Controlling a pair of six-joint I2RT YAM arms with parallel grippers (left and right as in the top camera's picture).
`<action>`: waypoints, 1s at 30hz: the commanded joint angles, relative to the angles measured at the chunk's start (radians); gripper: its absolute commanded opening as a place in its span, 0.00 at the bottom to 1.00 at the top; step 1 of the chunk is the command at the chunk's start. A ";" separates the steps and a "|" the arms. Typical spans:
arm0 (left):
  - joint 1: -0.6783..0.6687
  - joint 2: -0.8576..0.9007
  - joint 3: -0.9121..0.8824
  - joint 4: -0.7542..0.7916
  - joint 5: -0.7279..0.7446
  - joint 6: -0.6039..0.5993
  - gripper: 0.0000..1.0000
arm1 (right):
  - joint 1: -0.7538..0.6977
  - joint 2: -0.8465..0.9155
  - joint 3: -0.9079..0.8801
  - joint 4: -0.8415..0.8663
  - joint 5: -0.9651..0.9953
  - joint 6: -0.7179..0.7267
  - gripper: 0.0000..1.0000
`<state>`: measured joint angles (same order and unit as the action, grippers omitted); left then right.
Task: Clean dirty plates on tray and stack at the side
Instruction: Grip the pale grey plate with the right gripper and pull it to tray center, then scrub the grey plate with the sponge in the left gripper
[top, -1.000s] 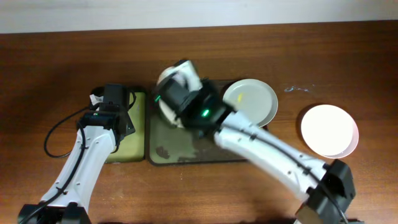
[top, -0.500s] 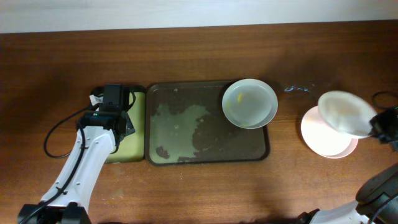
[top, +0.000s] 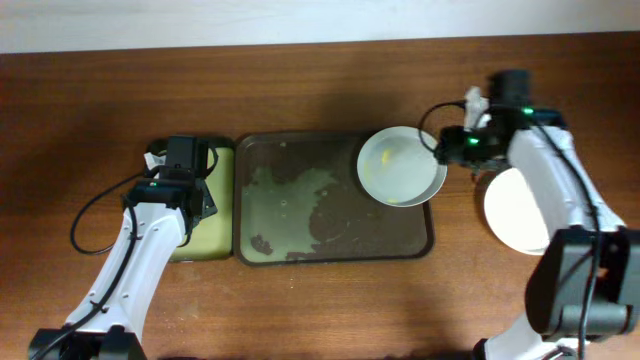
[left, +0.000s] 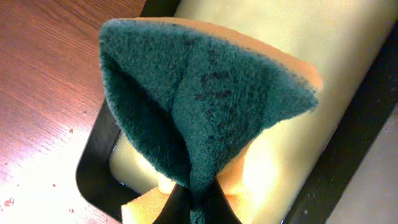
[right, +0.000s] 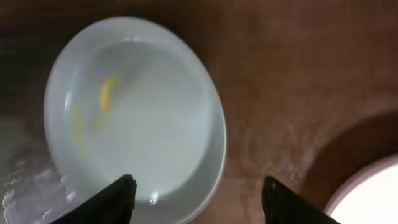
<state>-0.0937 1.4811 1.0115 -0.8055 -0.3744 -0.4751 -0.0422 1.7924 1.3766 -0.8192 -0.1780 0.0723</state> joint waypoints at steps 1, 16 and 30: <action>0.003 -0.010 0.002 0.002 -0.007 0.005 0.00 | 0.069 0.066 0.008 0.050 0.226 0.076 0.66; 0.002 -0.010 0.002 0.032 0.098 0.083 0.00 | 0.161 0.176 0.008 -0.179 -0.129 -0.036 0.04; -0.312 0.182 0.386 0.099 0.694 0.185 0.00 | 0.200 0.177 -0.021 -0.106 -0.377 -0.020 0.46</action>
<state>-0.3668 1.5467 1.2877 -0.6643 0.3260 -0.2806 0.1925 1.9675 1.3201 -0.9077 -0.3965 0.1493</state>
